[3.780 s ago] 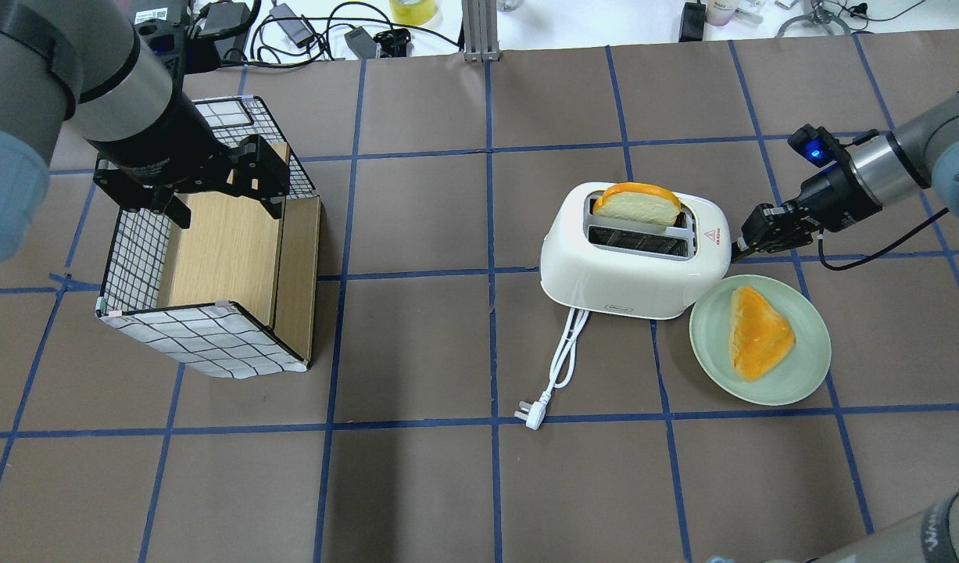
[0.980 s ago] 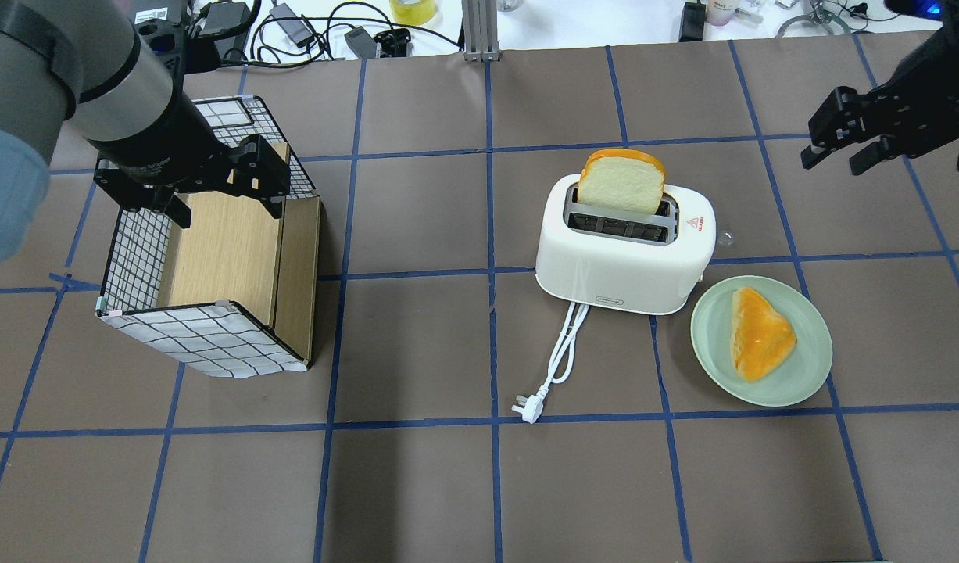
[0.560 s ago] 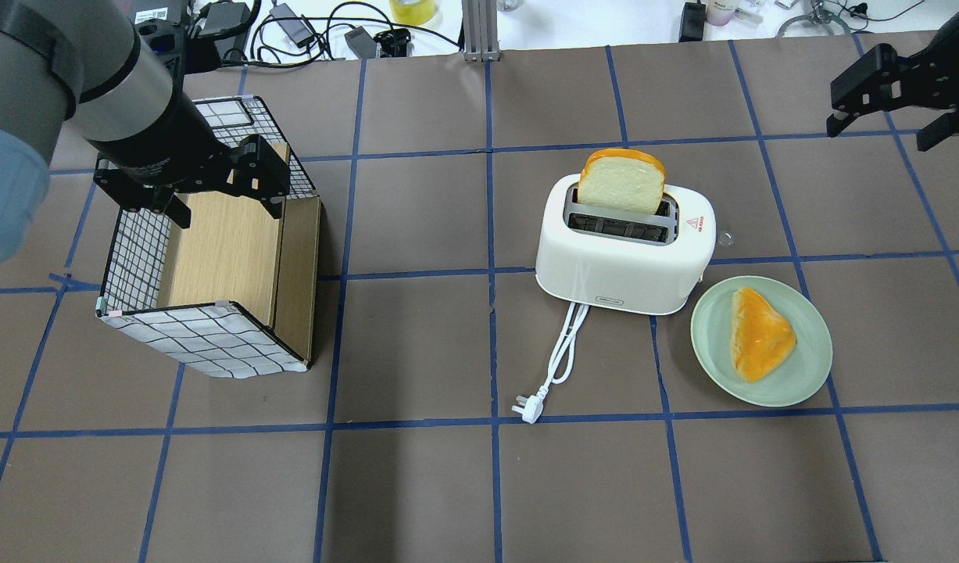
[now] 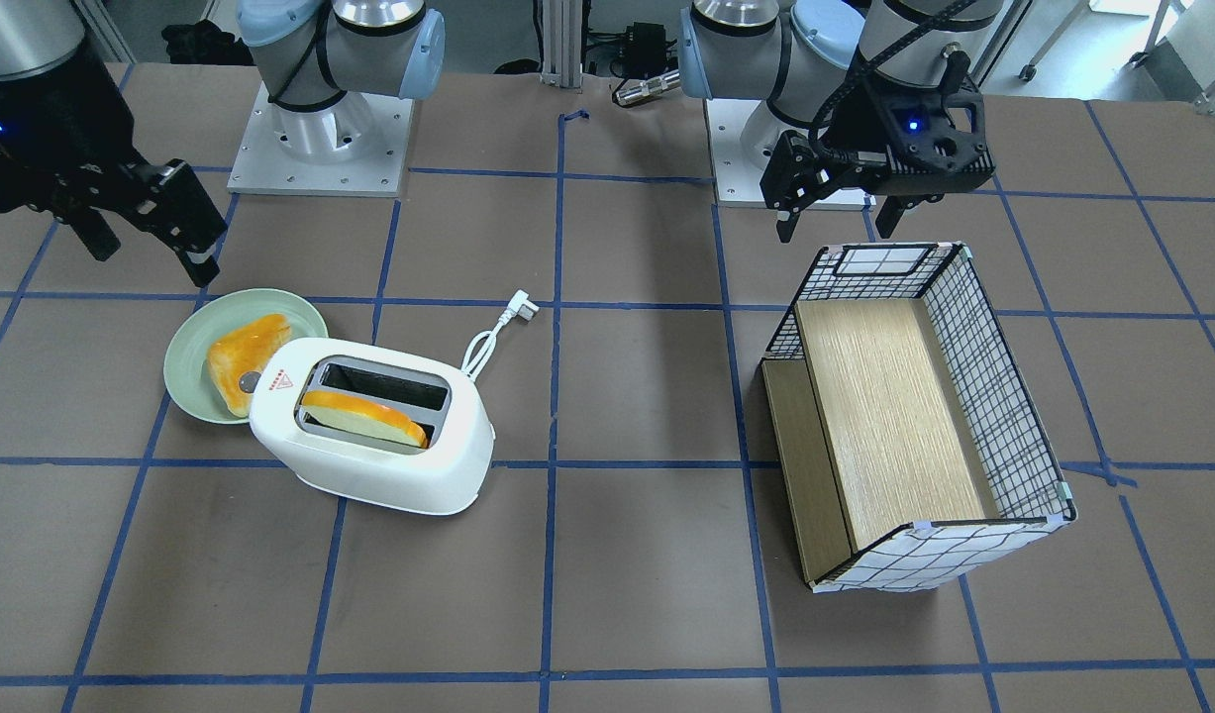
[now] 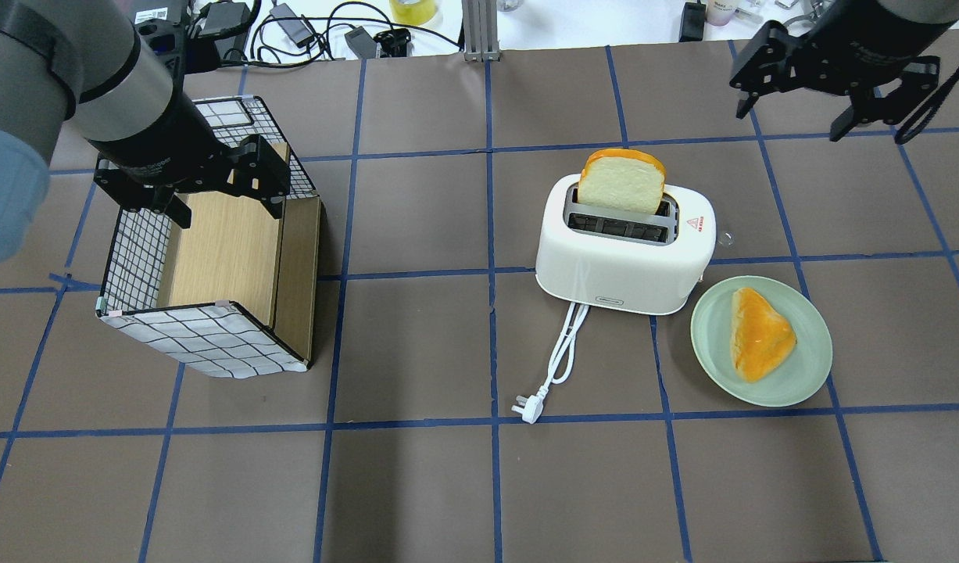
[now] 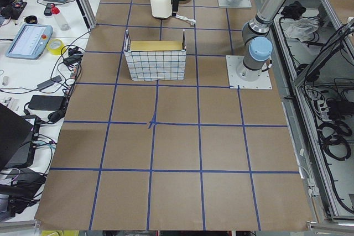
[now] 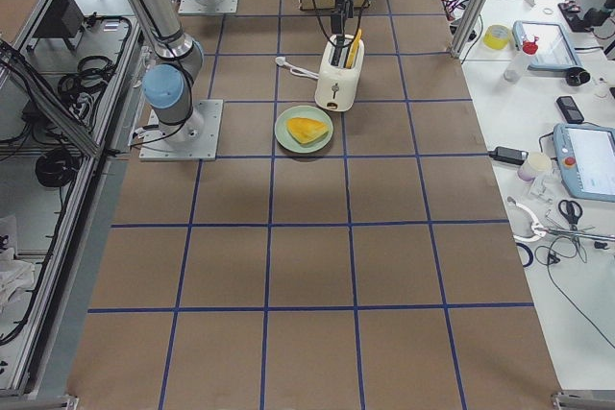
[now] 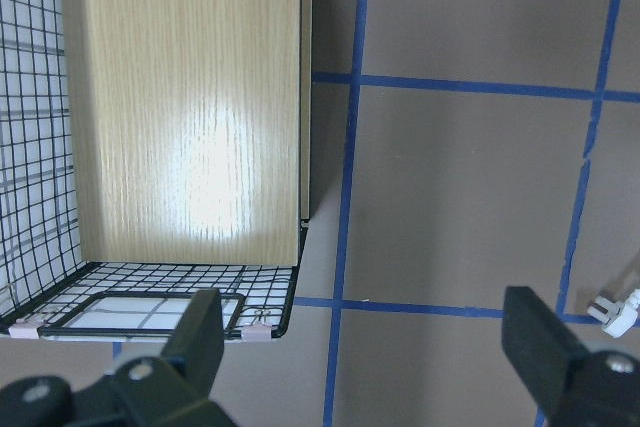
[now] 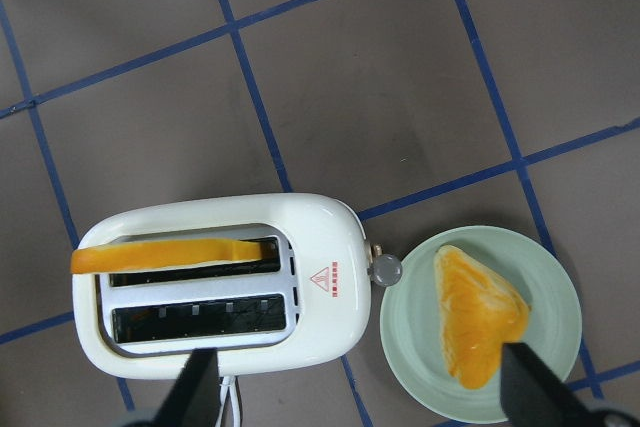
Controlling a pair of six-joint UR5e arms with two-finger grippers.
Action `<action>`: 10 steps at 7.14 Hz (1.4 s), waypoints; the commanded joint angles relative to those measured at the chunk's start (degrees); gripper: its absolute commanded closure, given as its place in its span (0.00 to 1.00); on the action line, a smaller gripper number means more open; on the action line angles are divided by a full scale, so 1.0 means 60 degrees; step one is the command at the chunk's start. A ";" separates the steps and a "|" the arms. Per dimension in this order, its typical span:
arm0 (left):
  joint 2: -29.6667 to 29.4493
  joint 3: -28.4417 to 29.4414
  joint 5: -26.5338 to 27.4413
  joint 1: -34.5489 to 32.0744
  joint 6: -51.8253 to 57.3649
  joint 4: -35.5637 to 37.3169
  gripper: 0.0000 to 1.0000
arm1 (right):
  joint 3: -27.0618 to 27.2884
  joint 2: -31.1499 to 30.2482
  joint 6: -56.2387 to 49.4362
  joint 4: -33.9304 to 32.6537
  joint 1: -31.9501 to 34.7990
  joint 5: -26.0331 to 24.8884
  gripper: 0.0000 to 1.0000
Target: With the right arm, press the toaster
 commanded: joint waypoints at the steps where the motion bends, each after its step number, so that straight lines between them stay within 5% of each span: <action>1: 0.0000 0.0000 0.0000 0.0000 0.0000 0.0000 0.00 | -0.0029 0.0171 0.0597 -0.0229 0.0774 -0.0196 0.00; 4: 0.0000 0.0000 0.0014 0.0000 0.0000 0.0000 0.00 | -0.0073 0.0259 -0.1560 -0.0229 0.1231 -0.0181 0.00; 10: 0.0000 0.0000 0.0014 0.0000 0.0000 0.0000 0.00 | -0.0337 0.0377 -0.2479 -0.0054 0.0734 -0.0123 0.00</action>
